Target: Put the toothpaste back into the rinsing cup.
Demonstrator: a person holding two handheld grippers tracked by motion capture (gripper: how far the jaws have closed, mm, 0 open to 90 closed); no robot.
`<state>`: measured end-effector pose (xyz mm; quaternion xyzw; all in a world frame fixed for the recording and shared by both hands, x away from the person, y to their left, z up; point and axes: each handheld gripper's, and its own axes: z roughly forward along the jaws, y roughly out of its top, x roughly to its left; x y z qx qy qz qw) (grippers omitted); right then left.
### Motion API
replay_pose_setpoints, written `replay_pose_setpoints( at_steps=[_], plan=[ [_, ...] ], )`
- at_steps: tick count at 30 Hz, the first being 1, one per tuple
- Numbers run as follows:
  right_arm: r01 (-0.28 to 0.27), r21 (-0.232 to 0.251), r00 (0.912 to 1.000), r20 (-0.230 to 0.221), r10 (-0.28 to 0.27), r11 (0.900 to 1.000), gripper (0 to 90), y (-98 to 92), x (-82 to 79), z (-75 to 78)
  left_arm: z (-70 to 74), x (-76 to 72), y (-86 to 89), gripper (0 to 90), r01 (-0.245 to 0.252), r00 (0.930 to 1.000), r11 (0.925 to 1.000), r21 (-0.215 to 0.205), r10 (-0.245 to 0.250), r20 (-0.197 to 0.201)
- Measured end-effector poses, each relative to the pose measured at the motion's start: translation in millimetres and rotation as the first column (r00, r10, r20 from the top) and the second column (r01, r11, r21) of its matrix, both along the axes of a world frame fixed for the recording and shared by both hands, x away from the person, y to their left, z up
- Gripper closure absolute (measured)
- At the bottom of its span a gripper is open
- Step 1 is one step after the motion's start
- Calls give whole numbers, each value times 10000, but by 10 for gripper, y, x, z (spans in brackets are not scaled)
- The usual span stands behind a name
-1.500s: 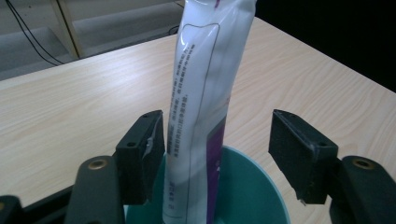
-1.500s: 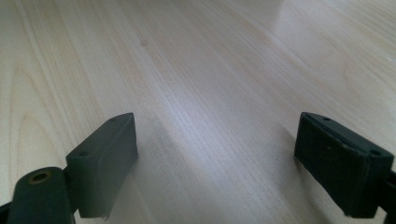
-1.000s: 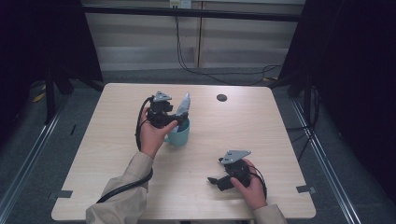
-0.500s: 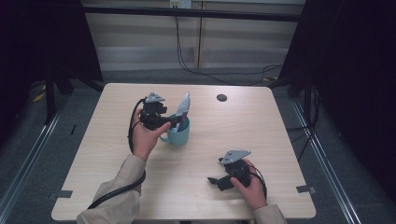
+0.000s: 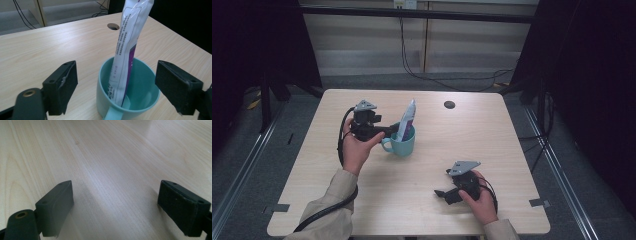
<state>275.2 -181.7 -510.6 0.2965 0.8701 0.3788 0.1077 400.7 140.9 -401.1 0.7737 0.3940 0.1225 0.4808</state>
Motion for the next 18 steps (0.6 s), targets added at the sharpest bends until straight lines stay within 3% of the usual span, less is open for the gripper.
replay_pose_setpoints(
  at_steps=[4,18],
  plan=[
    [-6,-5,10000,7,6,10000,124,0,1,0,-5,-22,63,159,-51,10000,9998,-177,50,-74],
    [-5,-5,10000,5,5,10000,124,0,1,0,-37,-115,229,153,-48,10000,10000,-56,48,-76]
  ],
)
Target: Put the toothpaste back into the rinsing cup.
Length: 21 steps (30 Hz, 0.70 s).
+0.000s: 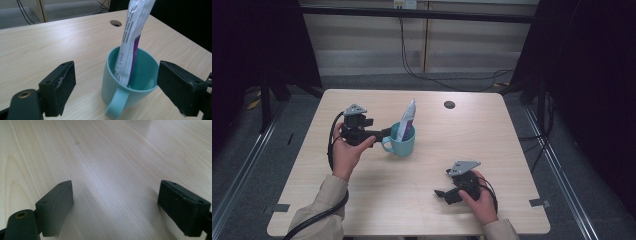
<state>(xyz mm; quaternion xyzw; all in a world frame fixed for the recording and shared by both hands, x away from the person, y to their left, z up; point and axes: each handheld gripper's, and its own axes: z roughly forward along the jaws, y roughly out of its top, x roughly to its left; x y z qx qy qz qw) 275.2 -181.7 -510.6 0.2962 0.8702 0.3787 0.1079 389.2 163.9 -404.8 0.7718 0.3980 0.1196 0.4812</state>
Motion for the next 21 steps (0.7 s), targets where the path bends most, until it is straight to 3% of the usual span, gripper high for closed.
replay_pose_setpoints(
  at_steps=[21],
  plan=[
    [-4,1,10000,13,4,10000,124,0,1,0,-228,-170,204,152,228,9991,9996,180,-222,-348]
  ],
)
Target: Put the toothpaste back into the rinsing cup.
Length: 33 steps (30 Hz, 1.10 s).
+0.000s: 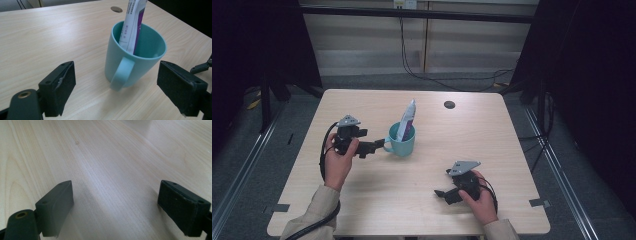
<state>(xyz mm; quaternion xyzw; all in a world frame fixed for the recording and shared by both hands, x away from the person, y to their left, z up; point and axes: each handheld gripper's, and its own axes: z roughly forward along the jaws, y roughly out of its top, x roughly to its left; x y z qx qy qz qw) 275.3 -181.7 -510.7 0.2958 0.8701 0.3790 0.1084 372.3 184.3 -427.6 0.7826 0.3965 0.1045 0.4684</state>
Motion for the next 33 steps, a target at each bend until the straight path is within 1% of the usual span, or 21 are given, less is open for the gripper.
replay_pose_setpoints(
  at_steps=[3,5,9,12,20,23,24,29,30,33],
  plan=[
    [6,-2,10000,1,-6,10000,124,0,0,0,-46,-25,16,151,43,10000,9999,123,-43,-58],
    [5,1,10000,-10,-5,10000,124,0,-1,0,-75,-40,27,152,56,9999,9999,85,-55,-110],
    [5,3,10000,-11,-5,10000,124,0,-1,0,-122,-69,51,152,129,9999,9998,127,-128,-65],
    [8,-2,10000,-7,-8,10000,124,0,-1,0,-164,-91,67,152,137,9999,9999,103,-136,-105],
    [5,-1,10000,-11,-5,10000,124,0,-1,0,-292,-146,113,153,200,9994,9996,216,-194,-276],
    [-2,0,10000,0,2,10000,124,0,0,0,-335,-173,125,153,168,9995,9998,133,-164,-285],
    [8,6,10000,-18,-8,10000,124,0,-1,0,-345,-178,135,153,252,9993,9994,232,-245,-280],
    [-2,2,10000,-1,2,10000,124,0,0,0,-403,-216,165,153,239,9993,9994,247,-232,-286],
    [-1,3,10000,-1,1,10000,124,0,0,0,-413,-224,178,153,276,9992,9991,318,-266,-311],
    [8,5,10000,-19,-8,10000,124,0,-1,0,-454,-252,202,153,291,9989,9989,363,-278,-377]
  ],
)
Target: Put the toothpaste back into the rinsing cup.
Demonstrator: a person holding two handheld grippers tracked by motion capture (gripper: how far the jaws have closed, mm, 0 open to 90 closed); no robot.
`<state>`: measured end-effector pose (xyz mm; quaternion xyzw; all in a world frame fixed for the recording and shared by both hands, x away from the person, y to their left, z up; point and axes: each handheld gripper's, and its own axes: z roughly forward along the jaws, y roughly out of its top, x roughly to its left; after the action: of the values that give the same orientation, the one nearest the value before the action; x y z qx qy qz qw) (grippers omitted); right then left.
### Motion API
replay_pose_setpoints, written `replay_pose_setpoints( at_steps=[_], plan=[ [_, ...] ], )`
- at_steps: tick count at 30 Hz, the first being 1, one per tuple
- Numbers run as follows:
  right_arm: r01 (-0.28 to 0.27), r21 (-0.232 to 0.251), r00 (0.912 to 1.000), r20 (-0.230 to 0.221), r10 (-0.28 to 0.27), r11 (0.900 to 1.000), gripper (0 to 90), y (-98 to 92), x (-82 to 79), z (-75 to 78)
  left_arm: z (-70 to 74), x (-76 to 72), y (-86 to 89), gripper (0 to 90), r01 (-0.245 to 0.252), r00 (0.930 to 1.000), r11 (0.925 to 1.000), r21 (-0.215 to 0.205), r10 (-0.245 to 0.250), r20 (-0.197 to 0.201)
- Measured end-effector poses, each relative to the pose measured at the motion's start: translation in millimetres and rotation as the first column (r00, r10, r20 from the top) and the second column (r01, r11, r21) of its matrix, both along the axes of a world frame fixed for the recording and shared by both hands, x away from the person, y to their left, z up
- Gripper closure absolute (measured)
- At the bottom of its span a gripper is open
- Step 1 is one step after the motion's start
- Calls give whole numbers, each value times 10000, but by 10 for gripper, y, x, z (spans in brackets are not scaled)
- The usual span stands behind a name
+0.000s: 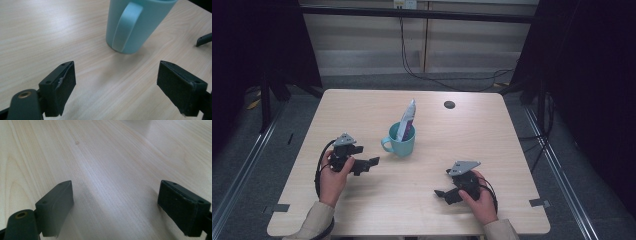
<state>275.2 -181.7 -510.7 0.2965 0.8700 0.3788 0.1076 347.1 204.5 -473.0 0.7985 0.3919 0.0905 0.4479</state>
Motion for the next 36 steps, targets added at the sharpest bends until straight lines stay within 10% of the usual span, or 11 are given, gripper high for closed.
replay_pose_setpoints(
  at_steps=[36],
  plan=[
    [-15,-3,10000,41,15,10000,124,0,2,-1,-331,-269,271,154,-312,9992,9979,572,326,-239]
  ],
)
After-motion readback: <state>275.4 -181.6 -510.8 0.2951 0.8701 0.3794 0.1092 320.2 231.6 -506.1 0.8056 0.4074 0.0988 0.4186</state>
